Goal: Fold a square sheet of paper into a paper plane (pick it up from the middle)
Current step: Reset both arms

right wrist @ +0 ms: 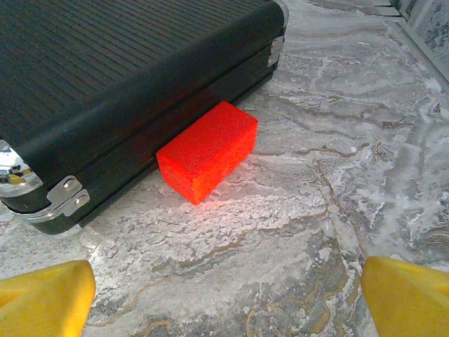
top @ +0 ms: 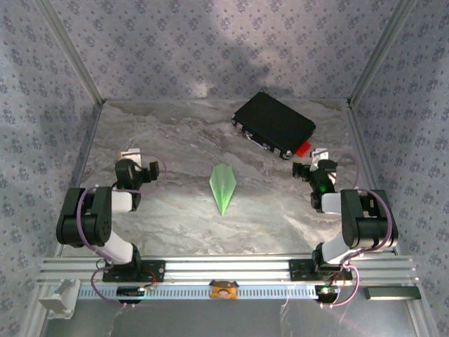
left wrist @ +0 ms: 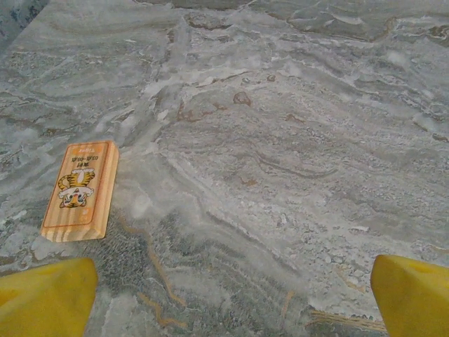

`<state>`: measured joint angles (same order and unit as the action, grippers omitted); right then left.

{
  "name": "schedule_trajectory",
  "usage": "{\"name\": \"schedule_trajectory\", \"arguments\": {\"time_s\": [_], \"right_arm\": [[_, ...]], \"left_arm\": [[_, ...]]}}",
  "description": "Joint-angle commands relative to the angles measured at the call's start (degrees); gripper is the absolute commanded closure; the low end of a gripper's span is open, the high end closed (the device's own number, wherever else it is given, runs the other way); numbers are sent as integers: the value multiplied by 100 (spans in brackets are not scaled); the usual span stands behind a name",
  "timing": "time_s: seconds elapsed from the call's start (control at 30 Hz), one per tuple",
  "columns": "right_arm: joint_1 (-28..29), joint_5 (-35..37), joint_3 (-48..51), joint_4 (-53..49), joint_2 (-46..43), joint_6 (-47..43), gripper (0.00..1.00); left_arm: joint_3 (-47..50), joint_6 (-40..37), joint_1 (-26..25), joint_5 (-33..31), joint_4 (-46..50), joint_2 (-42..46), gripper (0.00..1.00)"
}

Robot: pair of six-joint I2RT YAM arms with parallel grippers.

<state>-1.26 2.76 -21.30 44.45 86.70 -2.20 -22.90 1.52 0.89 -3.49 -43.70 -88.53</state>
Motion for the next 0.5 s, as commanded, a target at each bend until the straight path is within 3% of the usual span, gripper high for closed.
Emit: {"name": "schedule_trajectory", "arguments": {"time_s": [0.0, 0.47], "right_arm": [[-31, 54, -121, 101, 40, 61, 1], [-32, 54, -133, 103, 51, 62, 1]], "left_arm": [[-102, 50, 51, 107, -245, 62, 0], [-92, 28, -13, -39, -262, 48, 0]]}}
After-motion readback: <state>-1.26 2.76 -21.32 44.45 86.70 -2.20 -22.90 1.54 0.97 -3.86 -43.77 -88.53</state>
